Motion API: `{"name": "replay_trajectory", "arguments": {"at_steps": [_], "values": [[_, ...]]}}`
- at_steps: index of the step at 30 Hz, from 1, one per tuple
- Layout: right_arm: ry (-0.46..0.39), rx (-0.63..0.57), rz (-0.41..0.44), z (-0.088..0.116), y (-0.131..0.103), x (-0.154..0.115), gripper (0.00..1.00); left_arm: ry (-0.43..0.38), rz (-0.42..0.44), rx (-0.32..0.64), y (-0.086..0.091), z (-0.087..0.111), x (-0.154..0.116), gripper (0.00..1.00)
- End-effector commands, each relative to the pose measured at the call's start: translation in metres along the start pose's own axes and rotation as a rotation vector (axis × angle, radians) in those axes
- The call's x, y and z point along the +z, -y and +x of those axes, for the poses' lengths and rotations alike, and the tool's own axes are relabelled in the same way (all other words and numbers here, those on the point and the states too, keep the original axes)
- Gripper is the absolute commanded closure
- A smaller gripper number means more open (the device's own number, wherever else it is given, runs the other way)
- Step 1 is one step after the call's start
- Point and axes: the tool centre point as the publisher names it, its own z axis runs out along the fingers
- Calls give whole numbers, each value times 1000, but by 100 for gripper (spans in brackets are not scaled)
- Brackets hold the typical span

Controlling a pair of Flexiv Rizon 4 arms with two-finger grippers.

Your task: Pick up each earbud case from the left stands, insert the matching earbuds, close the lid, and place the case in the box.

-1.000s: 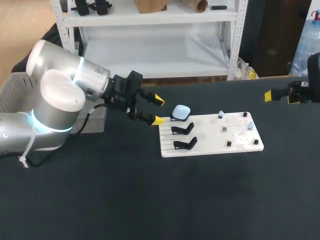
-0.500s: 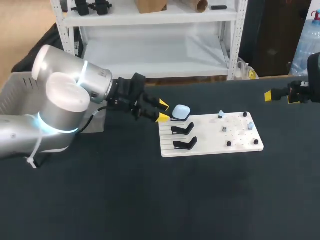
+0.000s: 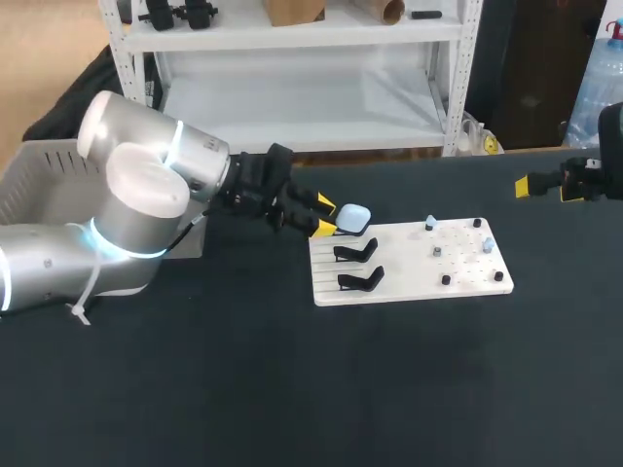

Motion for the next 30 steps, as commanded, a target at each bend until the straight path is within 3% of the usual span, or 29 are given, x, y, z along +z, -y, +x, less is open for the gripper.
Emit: {"name": "replay_trajectory", "arguments": {"at_steps": [1, 20, 27, 30], "values": [[-2, 0, 0, 0, 0, 0, 0, 2, 8, 2, -4, -1, 5, 50], [-2, 0, 0, 0, 0, 0, 0, 19, 20, -14, -9, -3, 20, 58], [-2, 0, 0, 0, 0, 0, 0, 28, 18, -20, -12, -4, 22, 51], [-2, 0, 0, 0, 0, 0, 0, 31, 20, -23, -12, -4, 24, 53]]}}
